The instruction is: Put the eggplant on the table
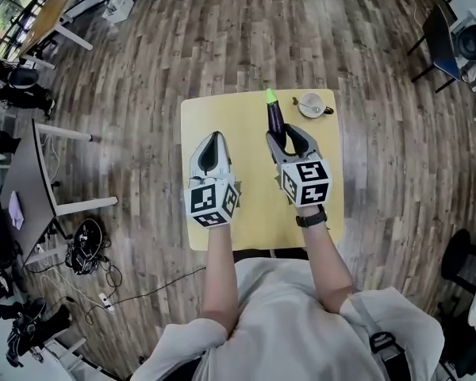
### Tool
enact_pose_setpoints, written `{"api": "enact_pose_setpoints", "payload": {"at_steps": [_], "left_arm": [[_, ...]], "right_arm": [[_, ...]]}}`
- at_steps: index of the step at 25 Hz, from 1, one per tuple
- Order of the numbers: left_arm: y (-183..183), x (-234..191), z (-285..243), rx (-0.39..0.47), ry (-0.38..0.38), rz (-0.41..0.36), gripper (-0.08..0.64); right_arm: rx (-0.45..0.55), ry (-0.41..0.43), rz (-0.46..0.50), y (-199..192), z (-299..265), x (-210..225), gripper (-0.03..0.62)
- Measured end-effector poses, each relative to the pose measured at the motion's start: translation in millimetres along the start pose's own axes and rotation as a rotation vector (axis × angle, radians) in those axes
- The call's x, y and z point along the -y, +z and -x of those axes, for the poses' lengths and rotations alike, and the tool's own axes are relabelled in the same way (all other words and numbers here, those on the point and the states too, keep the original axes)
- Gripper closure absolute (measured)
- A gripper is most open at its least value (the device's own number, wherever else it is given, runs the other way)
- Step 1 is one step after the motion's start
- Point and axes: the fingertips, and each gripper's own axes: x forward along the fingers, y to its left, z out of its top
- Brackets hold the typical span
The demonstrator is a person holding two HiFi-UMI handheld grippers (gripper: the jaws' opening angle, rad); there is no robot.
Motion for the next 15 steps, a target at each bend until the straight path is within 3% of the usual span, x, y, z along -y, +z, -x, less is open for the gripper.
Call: {"api": "enact_pose_setpoints", "payload": {"at_steps": [15], "left_arm": [[-103,-23,-44,-0.152,-0.063,-0.018,0.555]], "right_arm": [[-0.187,-0.072,-0.108,-103,-53,25,0.4]]}}
